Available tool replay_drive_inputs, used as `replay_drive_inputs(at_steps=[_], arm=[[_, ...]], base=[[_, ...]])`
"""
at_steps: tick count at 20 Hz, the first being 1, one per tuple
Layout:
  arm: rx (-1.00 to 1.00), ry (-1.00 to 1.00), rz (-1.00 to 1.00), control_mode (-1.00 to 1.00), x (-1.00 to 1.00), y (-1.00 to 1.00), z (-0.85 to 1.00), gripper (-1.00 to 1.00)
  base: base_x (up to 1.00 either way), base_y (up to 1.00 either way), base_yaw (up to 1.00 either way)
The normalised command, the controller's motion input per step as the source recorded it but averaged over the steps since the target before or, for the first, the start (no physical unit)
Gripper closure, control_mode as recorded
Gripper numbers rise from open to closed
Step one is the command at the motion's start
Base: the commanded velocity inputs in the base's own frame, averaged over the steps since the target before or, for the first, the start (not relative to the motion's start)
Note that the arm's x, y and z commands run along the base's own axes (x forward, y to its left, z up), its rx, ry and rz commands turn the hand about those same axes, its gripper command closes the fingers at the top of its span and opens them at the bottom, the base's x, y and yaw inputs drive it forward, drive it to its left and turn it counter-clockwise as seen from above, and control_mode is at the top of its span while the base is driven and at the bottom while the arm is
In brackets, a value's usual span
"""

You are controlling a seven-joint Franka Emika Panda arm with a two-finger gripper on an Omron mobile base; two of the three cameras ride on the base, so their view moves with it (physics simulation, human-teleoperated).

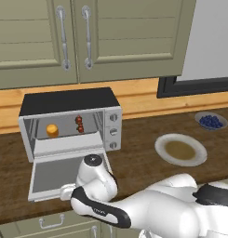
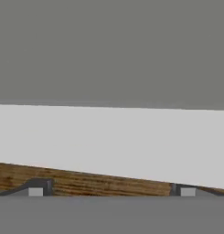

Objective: Pick up the kebab skewer and baguette bread, and place them inside the toaster oven. Close the toaster oven door and start by setting the timer.

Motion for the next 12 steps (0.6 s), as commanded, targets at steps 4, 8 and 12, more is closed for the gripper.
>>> replay_drive_inputs(at_steps=[4, 8, 12], arm=[[-0.05, -0.02, 0.00, -1.00, 0.07, 0.07, -0.17, -1.00], [-0.04, -0.11, 0.00, -1.00, 0.00, 0.02, -0.22, -1.00], [-0.01, -0.19, 0.00, -1.00, 0.00, 0.00, -0.14, -1.00]], base=[[0.00, 0.00, 0.00], [0.00, 0.00, 0.00], [0.00, 0.00, 0.00]])
